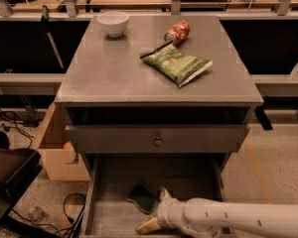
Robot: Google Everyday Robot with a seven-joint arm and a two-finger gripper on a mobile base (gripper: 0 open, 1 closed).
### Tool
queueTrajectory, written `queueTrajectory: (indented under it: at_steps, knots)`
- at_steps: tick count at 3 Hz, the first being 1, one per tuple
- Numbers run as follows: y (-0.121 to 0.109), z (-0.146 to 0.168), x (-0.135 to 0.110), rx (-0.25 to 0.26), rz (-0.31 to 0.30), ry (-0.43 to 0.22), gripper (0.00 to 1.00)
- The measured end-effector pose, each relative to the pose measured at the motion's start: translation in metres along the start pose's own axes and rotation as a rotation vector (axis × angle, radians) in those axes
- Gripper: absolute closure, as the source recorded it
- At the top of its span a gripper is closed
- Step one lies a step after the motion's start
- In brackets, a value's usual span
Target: Pick sponge from middle drawer and place on counter
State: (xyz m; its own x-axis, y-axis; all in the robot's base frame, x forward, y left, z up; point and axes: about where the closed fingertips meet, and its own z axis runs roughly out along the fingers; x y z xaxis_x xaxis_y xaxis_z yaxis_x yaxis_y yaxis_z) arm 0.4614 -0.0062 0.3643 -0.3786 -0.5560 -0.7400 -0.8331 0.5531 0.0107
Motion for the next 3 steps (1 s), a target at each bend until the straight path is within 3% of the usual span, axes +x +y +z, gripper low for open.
queueTrajectory:
  at_steps: [1,3]
  knots:
    - [0.001,-0.001,-0.020,-0.007,-0.026,-0.026,0.00]
    - [-0.001,0.023,-0.022,-0.023,-0.014,0.008,0.00]
